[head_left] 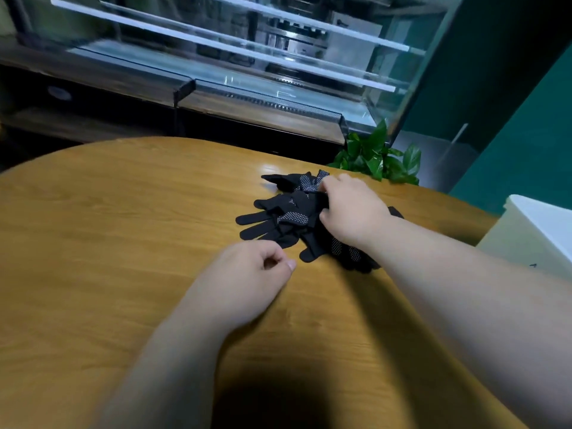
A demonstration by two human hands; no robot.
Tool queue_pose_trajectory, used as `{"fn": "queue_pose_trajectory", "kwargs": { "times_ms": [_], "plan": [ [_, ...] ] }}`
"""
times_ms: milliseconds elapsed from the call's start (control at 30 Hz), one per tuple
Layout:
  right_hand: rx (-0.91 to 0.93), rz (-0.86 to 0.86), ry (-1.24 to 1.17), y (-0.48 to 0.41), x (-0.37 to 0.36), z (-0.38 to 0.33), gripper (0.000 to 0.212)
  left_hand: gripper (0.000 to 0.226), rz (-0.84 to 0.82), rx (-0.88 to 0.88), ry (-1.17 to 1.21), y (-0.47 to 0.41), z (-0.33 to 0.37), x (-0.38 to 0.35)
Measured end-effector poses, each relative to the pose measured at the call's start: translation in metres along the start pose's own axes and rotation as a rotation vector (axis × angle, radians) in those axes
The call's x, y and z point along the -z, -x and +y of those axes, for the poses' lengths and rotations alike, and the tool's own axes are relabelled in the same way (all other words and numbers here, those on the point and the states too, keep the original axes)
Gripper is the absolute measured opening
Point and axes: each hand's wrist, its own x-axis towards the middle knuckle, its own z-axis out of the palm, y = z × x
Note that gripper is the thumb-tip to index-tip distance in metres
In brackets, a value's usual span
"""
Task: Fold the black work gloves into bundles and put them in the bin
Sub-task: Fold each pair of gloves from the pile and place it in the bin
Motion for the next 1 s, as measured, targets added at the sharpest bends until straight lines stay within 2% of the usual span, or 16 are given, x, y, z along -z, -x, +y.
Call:
{"fn": "queue_pose_trajectory", "kwargs": {
  "times_ms": [100, 233, 333, 467, 533, 667, 767, 833, 867, 1000],
  "plan": [
    [-0.034, -0.054, -0.01, -0.005, 0.003, 0.0, 0.038, 0.02, 0.005, -0.002, 0.034, -0.003, -0.001, -0.001],
    [-0.099, 0.024, -0.138, -0.006, 0.018, 0.01, 0.042, 0.02, -0.002, 0.001, 0.044, -0.004, -0.001, -0.002],
    [-0.126, 0.163, -0.315, 0.001, 0.044, 0.014, 0.027, 0.02, -0.002, -0.007, 0.068, -0.003, -0.001, -0.002],
    [-0.073, 0.164, -0.627, 0.02, 0.085, 0.012, 0.021, 0.023, 0.001, -0.018, 0.068, -0.001, 0.003, -0.003],
    [-0.061, 0.097, -0.769, 0.033, 0.104, 0.011, 0.026, 0.024, -0.008, -0.028, 0.063, 0.002, 0.006, -0.004],
    [0.021, -0.162, -0.951, 0.057, 0.133, 0.011, 0.026, 0.024, 0.005, -0.057, 0.076, 0.008, 0.013, -0.005],
    [0.119, -0.399, -1.168, 0.069, 0.14, 0.018, 0.051, 0.024, 0.021, -0.079, 0.082, 0.011, 0.013, -0.006],
    [0.185, -0.489, -1.09, 0.073, 0.143, 0.02, 0.058, 0.024, 0.024, -0.087, 0.074, 0.012, 0.012, -0.006],
    [0.198, -0.504, -1.003, 0.076, 0.144, 0.021, 0.053, 0.024, 0.022, -0.086, 0.07, 0.014, 0.012, -0.005],
    [0.16, -0.397, -0.614, 0.08, 0.145, 0.013, 0.012, 0.023, 0.04, -0.086, 0.066, 0.016, 0.01, -0.003]
  ]
}}
